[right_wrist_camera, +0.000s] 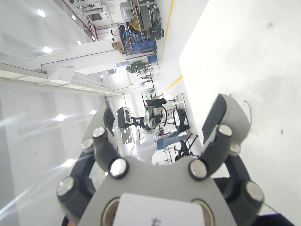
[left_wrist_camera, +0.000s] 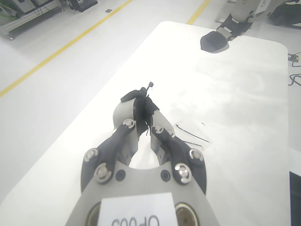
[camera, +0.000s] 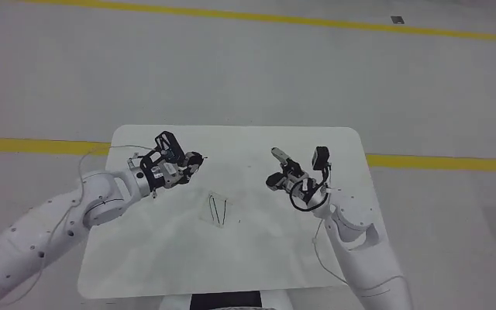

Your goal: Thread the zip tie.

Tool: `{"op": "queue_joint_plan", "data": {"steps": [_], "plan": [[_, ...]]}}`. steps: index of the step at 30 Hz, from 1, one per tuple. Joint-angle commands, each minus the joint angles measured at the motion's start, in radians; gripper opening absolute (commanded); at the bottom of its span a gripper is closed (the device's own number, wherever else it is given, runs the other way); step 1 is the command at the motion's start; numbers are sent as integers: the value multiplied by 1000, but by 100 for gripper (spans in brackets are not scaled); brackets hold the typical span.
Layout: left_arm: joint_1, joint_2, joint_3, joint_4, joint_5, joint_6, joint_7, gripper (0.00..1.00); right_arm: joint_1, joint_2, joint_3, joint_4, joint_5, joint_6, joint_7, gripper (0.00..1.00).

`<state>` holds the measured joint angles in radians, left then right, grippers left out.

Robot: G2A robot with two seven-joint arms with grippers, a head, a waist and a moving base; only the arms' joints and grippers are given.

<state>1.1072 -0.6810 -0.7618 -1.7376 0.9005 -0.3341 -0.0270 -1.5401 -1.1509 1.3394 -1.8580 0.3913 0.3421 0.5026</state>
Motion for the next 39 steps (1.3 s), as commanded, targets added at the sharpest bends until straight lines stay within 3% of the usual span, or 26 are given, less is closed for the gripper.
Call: {"op": "queue_joint_plan", "data": {"steps": [1,7,13,21,26,33,39], "plan": [[1,-4,7,-9,59,18,-10,0,26,1,-24,38,48,-2,24,100],[-1,-18,34,-19,210,42,-22,0,105,24,-106,145,135,-2,78,100],[-10,-33,53,-10,282,16,2,0,199,64,-224,250,273,-2,84,100],[-16,-37,54,-5,309,18,-4,0,199,64,-224,250,273,-2,84,100],[-15,-44,56,0,336,17,-6,0,212,61,-272,305,405,-2,126,100],[-14,-53,56,3,370,-3,-3,0,326,84,-425,376,599,-2,80,100],[-8,-60,51,0,377,0,-31,0,418,116,-550,361,746,-2,-12,100]]}}
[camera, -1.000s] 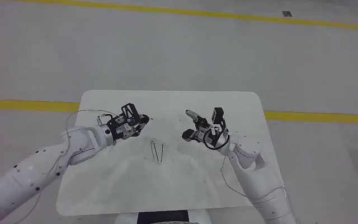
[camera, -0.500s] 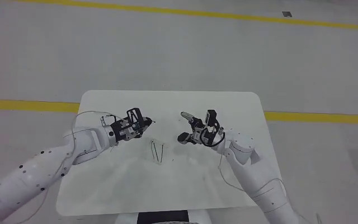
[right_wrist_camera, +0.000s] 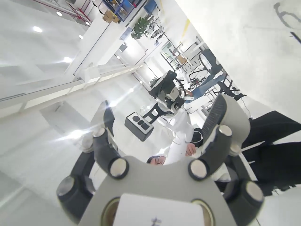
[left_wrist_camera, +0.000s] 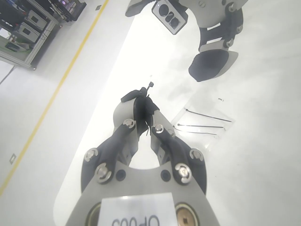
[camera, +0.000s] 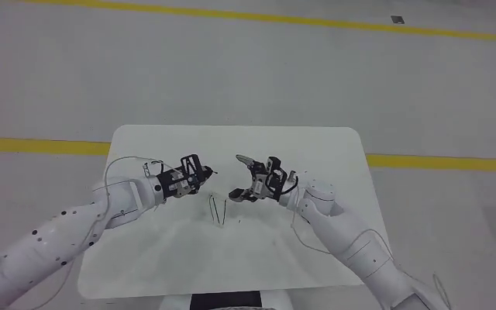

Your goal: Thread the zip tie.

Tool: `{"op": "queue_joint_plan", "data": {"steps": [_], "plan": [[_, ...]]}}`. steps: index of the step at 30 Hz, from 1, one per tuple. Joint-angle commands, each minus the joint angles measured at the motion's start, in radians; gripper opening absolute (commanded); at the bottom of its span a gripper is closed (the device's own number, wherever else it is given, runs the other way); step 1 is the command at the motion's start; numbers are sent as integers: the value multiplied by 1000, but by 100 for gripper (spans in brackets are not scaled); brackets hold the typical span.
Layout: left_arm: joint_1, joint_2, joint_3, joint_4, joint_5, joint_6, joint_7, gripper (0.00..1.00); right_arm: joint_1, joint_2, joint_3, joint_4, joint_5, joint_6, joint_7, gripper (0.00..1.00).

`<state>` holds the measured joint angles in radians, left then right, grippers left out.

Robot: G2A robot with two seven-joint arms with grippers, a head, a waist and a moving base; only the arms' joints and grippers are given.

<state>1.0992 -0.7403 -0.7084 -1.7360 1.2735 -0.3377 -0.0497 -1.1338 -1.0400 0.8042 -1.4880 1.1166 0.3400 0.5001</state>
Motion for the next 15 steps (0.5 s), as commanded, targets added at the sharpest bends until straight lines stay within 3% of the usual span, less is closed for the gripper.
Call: {"op": "queue_joint_plan", "data": {"steps": [1,15], "plan": [[0,-1,-3,-3,6,5,-9,0,12,5,-15,-9,21,0,-10,100],[0,-1,-3,-3,6,5,-9,0,1,-6,-31,-26,-33,0,-56,100]]}}
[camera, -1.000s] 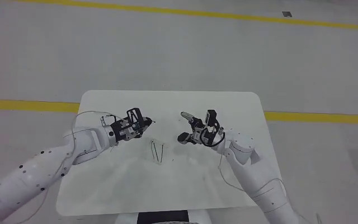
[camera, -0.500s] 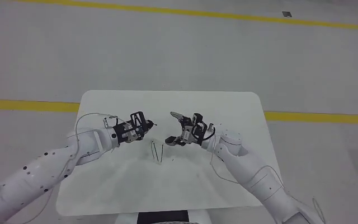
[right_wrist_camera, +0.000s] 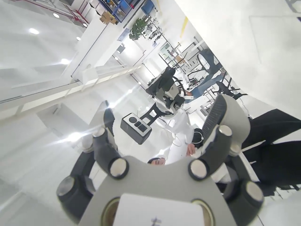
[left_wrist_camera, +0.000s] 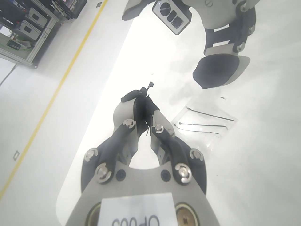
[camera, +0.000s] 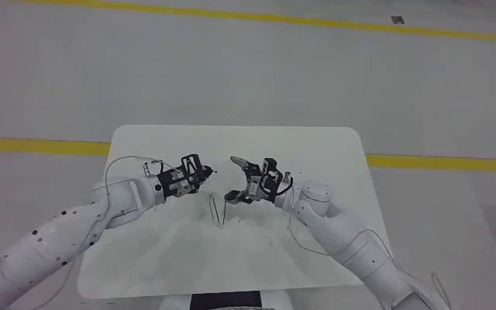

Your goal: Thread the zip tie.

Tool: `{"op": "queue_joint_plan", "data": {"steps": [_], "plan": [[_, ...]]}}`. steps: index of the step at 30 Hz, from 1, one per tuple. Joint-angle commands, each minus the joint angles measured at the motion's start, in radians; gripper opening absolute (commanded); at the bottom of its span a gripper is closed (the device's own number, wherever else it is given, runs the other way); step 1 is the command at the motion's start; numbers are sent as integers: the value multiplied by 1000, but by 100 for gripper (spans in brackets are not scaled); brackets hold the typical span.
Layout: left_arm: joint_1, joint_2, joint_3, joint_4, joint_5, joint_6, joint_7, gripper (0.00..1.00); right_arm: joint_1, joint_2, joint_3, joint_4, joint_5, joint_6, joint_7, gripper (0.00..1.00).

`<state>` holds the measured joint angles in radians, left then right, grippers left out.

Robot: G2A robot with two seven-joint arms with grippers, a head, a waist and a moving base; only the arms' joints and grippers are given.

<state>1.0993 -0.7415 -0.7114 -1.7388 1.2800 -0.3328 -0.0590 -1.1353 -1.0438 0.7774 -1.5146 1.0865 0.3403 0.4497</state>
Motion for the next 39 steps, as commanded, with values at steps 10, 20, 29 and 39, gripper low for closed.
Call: {"op": "queue_joint_plan", "data": {"steps": [10,20,29,39], "plan": [[0,0,0,0,0,0,0,0,14,-29,-12,26,24,-2,-45,29],[0,0,0,0,0,0,0,0,4,-46,5,35,26,-7,-12,25],[0,0,0,0,0,0,0,0,-2,-62,12,35,7,-25,8,25],[0,0,0,0,0,0,0,0,1,-80,13,41,-21,-25,19,13]]}}
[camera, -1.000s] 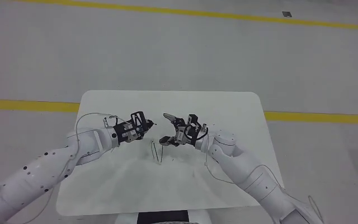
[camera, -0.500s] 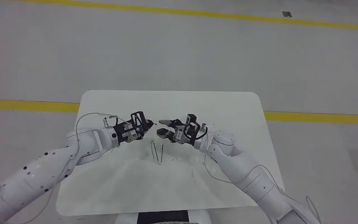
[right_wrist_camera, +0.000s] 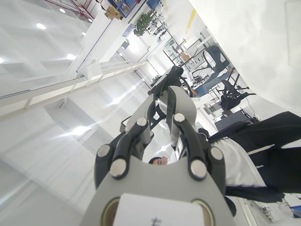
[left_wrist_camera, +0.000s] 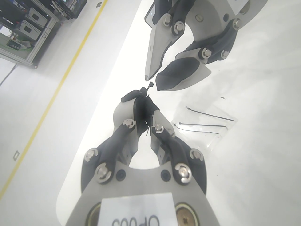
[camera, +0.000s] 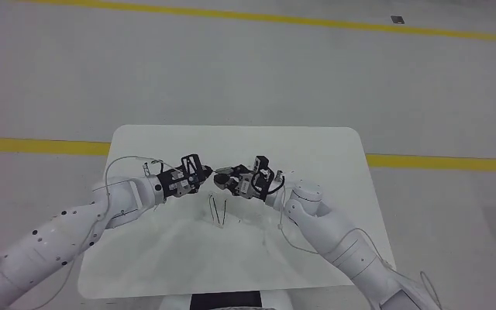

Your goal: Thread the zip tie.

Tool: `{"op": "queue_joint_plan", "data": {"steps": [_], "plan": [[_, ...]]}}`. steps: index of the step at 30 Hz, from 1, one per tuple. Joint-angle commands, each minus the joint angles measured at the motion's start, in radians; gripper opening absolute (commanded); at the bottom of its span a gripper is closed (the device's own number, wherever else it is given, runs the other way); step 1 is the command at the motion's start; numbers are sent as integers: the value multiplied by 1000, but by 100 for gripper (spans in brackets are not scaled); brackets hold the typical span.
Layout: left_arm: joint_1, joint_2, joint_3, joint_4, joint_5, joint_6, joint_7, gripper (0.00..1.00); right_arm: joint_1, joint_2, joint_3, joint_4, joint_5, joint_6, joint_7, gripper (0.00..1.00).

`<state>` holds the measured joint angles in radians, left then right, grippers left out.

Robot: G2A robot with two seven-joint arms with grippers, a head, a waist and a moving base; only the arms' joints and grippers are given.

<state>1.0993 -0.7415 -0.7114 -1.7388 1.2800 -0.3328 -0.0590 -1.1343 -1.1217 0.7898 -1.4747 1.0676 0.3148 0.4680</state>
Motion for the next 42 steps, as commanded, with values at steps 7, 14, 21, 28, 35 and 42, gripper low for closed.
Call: {"op": "queue_joint_plan", "data": {"steps": [7,14,21,28,35,42], "plan": [[0,0,0,0,0,0,0,0,1,-12,5,10,-18,8,2,14],[0,0,0,0,0,0,0,0,0,-22,12,9,-46,7,-17,8],[0,0,0,0,0,0,0,0,-6,-29,23,10,-65,14,-22,9],[0,0,0,0,0,0,0,0,-13,-35,35,9,-79,18,-22,10],[0,0,0,0,0,0,0,0,-18,-41,45,8,-98,23,-24,0],[0,0,0,0,0,0,0,0,-26,-46,56,5,-121,24,-29,0]]}}
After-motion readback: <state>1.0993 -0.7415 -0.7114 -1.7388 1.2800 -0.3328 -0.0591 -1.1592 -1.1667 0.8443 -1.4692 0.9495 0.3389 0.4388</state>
